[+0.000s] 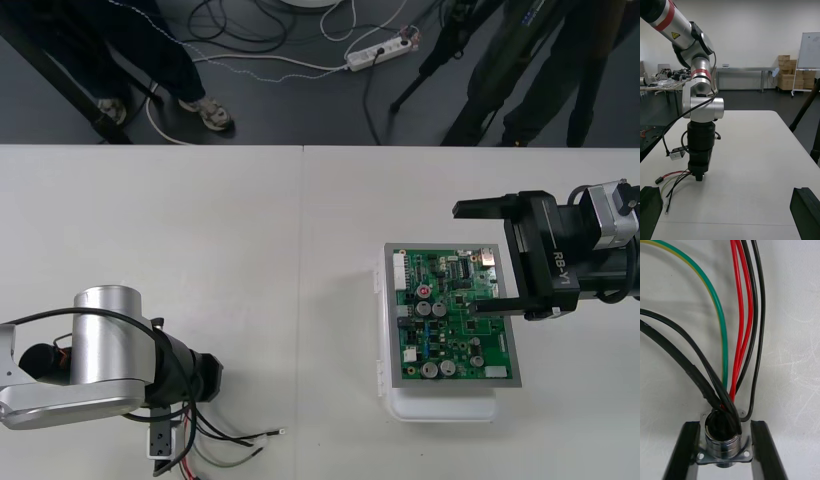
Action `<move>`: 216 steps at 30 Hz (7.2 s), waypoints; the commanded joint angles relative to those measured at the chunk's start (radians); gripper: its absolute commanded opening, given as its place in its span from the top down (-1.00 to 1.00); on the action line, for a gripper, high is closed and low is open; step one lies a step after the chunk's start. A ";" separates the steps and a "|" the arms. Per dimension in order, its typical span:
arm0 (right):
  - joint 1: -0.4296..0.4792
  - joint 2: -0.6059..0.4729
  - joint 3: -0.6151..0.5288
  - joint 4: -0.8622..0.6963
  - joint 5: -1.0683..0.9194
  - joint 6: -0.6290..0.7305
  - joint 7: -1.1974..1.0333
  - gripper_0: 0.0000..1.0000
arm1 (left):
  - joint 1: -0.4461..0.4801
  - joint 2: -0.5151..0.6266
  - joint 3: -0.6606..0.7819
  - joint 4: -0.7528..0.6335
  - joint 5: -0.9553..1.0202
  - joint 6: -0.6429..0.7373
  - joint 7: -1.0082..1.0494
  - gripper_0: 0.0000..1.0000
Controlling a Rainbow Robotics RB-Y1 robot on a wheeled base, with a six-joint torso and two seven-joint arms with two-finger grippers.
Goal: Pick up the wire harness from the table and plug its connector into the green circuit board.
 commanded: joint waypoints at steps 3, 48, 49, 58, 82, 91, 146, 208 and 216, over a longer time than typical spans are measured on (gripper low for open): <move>-0.028 0.011 -0.024 0.000 -0.002 -0.005 -0.020 -1.00 | -0.026 -0.015 -0.025 -0.022 -0.022 -0.036 0.069 1.00; -0.028 0.011 -0.040 -0.002 -0.023 -0.005 -0.026 -1.00 | 0.159 -0.009 0.435 -0.186 0.115 -0.287 0.020 1.00; -0.028 0.011 -0.040 -0.002 -0.023 -0.005 -0.026 -1.00 | 0.172 -0.009 0.461 -0.193 0.121 -0.301 0.020 1.00; -0.028 0.011 -0.041 0.000 -0.023 -0.005 -0.026 -1.00 | 0.274 -0.043 0.682 -0.209 0.234 -0.396 0.011 1.00; -0.028 0.013 -0.041 -0.002 -0.011 -0.005 -0.026 -1.00 | 0.471 -0.328 1.288 -0.209 0.442 -0.652 0.006 1.00; -0.028 0.013 -0.041 0.000 -0.005 -0.005 -0.022 -1.00 | 0.527 -0.376 1.415 -0.209 0.549 -0.652 0.037 1.00; -0.025 0.010 -0.049 0.006 -0.014 -0.005 -0.048 -1.00 | 0.572 -0.448 1.463 -0.209 1.077 -0.652 0.599 1.00; -0.036 -0.010 -0.020 0.007 -0.091 -0.005 -0.118 -1.00 | 0.290 -0.354 1.073 -0.109 1.489 -0.652 1.330 1.00; -0.036 -0.039 0.000 0.007 -0.140 -0.005 -0.141 -1.00 | 0.273 -0.354 1.017 -0.061 1.517 -0.652 1.336 1.00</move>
